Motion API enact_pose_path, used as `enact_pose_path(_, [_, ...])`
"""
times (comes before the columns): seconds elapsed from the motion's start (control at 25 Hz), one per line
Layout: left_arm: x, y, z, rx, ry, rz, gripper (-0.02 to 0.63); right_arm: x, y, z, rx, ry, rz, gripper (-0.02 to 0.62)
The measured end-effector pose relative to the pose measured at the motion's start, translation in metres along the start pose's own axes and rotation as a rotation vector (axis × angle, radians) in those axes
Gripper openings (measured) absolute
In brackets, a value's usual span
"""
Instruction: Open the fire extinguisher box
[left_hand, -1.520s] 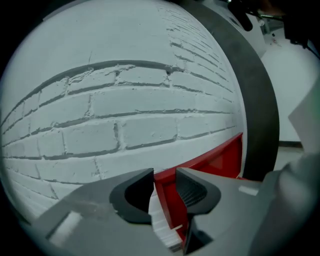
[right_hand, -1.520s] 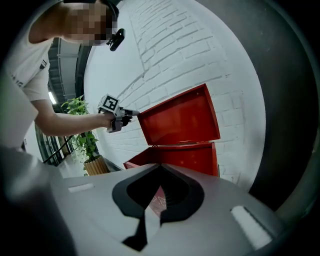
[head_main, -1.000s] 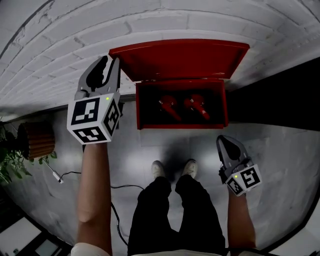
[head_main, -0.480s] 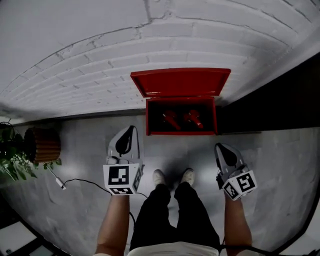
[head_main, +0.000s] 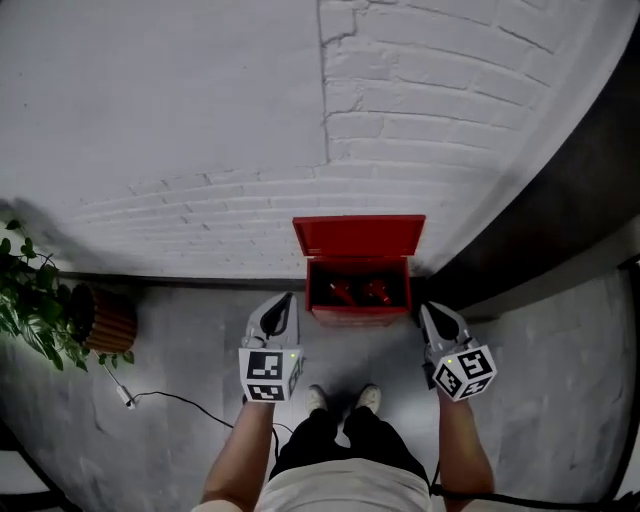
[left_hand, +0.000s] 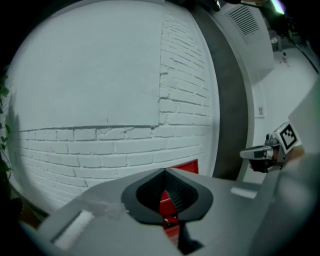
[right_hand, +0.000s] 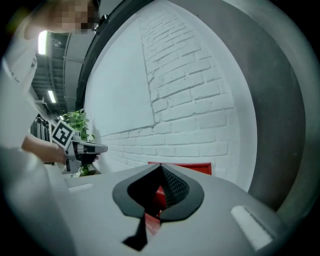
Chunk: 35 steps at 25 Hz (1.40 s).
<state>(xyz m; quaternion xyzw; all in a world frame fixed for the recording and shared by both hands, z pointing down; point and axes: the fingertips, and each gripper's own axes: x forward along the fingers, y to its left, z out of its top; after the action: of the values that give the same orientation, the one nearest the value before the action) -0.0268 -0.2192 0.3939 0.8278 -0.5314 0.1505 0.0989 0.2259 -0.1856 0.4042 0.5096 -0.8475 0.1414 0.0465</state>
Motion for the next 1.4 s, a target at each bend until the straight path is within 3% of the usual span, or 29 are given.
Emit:
enact_pose_path(0.16, [-0.011, -0.01, 0.032, 0.008, -0.034, 0.0, 0.005, -0.012, 0.004, 0.045, -0.044, -0.032, 0.02, 0.005])
enact_pose_path(0.56, [-0.031, -0.021, 0.095, 0.032, -0.09, 0.001, 0.005, -0.028, 0.014, 0.104, -0.103, -0.066, 0.04, 0.005])
enact_pose_path(1.4, [-0.028, -0.015, 0.095, 0.006, -0.093, -0.022, 0.005, -0.019, 0.012, 0.124, -0.126, -0.094, 0.002, 0.005])
